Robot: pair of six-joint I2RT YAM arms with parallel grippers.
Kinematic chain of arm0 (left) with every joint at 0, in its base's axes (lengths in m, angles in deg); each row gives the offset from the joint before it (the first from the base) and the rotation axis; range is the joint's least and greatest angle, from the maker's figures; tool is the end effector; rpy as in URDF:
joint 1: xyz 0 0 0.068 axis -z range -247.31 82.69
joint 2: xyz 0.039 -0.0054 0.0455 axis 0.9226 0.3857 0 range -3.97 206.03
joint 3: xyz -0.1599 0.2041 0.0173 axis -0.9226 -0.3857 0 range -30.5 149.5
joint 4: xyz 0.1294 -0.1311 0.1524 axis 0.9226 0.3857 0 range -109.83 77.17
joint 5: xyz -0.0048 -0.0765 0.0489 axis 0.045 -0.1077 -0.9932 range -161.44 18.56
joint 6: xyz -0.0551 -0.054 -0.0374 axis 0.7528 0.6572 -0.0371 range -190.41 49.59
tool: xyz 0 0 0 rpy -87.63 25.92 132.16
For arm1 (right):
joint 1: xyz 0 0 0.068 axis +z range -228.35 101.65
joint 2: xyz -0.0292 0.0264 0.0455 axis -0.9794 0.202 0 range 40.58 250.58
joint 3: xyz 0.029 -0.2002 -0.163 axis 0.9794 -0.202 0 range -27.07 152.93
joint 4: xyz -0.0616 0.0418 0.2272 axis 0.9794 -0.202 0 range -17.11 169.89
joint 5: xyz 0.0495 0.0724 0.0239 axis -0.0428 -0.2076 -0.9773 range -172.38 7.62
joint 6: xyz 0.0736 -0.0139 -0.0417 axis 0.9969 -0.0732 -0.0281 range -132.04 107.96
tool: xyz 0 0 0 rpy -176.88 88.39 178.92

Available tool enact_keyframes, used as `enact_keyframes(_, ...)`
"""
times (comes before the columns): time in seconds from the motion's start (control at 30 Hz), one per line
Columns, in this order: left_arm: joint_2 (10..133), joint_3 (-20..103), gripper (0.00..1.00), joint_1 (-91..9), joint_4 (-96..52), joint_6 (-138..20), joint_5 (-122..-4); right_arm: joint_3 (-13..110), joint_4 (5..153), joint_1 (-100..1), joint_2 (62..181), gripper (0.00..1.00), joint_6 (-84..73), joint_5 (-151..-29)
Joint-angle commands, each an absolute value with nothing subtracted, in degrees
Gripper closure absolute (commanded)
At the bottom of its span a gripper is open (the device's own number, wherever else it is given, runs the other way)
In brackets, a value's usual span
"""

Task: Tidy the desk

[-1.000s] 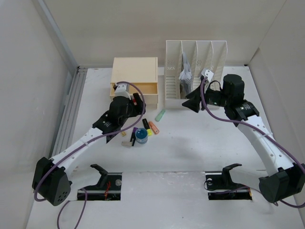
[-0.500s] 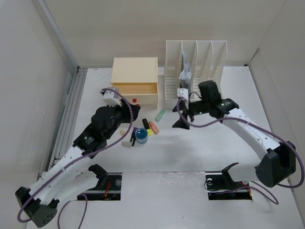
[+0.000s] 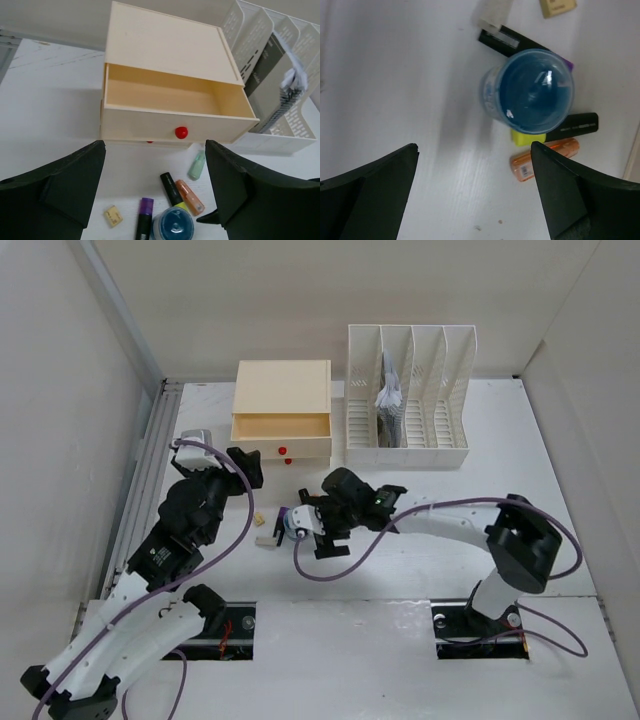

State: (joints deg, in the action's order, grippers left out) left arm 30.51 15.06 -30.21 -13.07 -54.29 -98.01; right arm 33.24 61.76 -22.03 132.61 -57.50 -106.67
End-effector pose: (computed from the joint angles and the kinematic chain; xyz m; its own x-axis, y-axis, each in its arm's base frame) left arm 0.1479 -0.0696 0.3674 0.0067 -0.3166 -0.9485 0.1935 0.9311 -0.3094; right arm 0.1629 0.3005 0.1896 0.3481 -0.6490 -0.6765 -0.9373 -0.2535 -0.2390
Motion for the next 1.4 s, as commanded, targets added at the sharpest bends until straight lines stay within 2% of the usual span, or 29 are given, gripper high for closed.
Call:
enact_keyframes(0.0,28.21,14.50,0.21,-31.80,-15.61,-56.88,-99.57,39.10,68.90,-22.01,135.15,0.01,-56.61,-100.13)
enact_keyframes(0.27,27.06,13.35,0.20,-31.81,-15.61,-56.88,-97.82,46.05,70.05,-22.01,142.01,0.01,-52.74,-99.60)
enact_keyframes(0.57,26.53,13.35,0.20,-31.81,-15.61,-56.88,-97.28,49.66,65.22,-22.01,147.46,0.00,-52.21,-106.63)
enact_keyframes(0.77,26.00,13.35,0.19,-31.81,-15.61,-56.88,-97.28,49.66,65.74,-22.01,149.21,0.00,-51.16,-106.63)
enact_keyframes(0.9,26.00,13.35,0.19,-31.81,-15.61,-56.88,-97.28,50.19,65.74,-22.01,150.35,0.05,-50.54,-106.02)
enact_keyframes(1.03,26.00,13.35,0.19,-31.81,-15.61,-56.88,-97.28,50.19,66.27,-22.01,150.36,0.19,-49.92,-106.02)
enact_keyframes(1.07,26.00,13.35,0.19,-31.81,-15.61,-56.88,-97.28,50.19,66.27,-22.01,150.36,0.29,-49.92,-106.02)
enact_keyframes(1.13,26.00,13.35,0.19,-31.81,-15.61,-56.88,-97.28,50.19,66.27,-22.01,150.36,0.39,-49.92,-106.02)
enact_keyframes(1.17,26.00,13.35,0.19,-31.81,-15.61,-56.88,-97.28,50.19,65.57,-22.01,150.36,0.49,-49.92,-106.02)
enact_keyframes(1.23,26.00,13.35,0.19,-31.81,-15.61,-56.88,-97.28,50.19,64.52,-22.01,149.84,0.57,-49.92,-106.55)
enact_keyframes(1.27,26.00,13.35,0.19,-31.81,-15.61,-56.88,-97.28,50.19,63.90,-22.01,148.88,0.65,-49.92,-106.55)
enact_keyframes(1.37,25.48,12.83,0.19,-31.81,-16.13,-56.88,-97.28,51.50,60.83,-22.01,145.62,0.76,-49.92,-108.12)
